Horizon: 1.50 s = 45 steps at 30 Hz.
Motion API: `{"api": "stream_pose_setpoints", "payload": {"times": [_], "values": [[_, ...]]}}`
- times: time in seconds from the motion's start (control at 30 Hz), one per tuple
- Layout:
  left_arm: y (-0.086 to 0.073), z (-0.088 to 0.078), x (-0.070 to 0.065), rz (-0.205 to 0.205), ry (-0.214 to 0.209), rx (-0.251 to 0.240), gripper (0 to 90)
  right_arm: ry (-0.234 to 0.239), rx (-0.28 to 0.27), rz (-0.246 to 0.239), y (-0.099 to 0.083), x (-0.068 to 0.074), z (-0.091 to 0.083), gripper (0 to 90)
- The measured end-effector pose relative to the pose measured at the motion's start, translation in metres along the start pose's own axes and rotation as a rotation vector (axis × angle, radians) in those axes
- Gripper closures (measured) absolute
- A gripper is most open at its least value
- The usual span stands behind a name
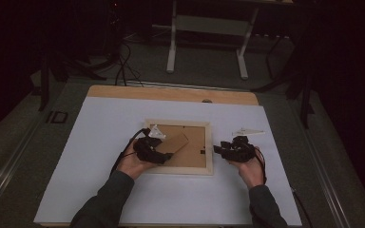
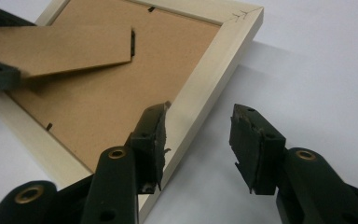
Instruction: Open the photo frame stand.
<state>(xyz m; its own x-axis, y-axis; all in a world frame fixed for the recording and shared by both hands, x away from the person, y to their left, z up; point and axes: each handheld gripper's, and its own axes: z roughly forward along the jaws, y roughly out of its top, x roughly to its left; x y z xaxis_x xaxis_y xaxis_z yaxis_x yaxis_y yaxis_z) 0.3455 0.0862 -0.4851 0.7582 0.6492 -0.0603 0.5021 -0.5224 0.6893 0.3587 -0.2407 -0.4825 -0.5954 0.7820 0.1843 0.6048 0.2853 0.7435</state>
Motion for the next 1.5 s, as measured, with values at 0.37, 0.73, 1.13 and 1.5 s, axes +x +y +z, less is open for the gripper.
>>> {"api": "stream_pose_setpoints", "payload": {"times": [0.37, 0.73, 1.13, 1.5], "values": [[-0.002, -0.008, -0.014, 0.067, 0.064, -0.039, 40.8, -0.021, 0.008, 0.004, 0.014, 0.001, 0.004, 59.4], [-0.007, -0.014, -0.026, 0.123, 0.113, -0.08, 40.7, 0.006, 0.016, 0.029, 0.031, -0.002, 0.007, 58.5], [-0.01, -0.016, -0.033, 0.165, 0.147, -0.112, 40.7, 0.072, 0.053, 0.072, 0.044, -0.007, 0.019, 50.7], [-0.016, -0.019, -0.041, 0.216, 0.182, -0.149, 40.7, 0.109, 0.059, 0.091, 0.049, -0.012, 0.024, 49.2]]}}
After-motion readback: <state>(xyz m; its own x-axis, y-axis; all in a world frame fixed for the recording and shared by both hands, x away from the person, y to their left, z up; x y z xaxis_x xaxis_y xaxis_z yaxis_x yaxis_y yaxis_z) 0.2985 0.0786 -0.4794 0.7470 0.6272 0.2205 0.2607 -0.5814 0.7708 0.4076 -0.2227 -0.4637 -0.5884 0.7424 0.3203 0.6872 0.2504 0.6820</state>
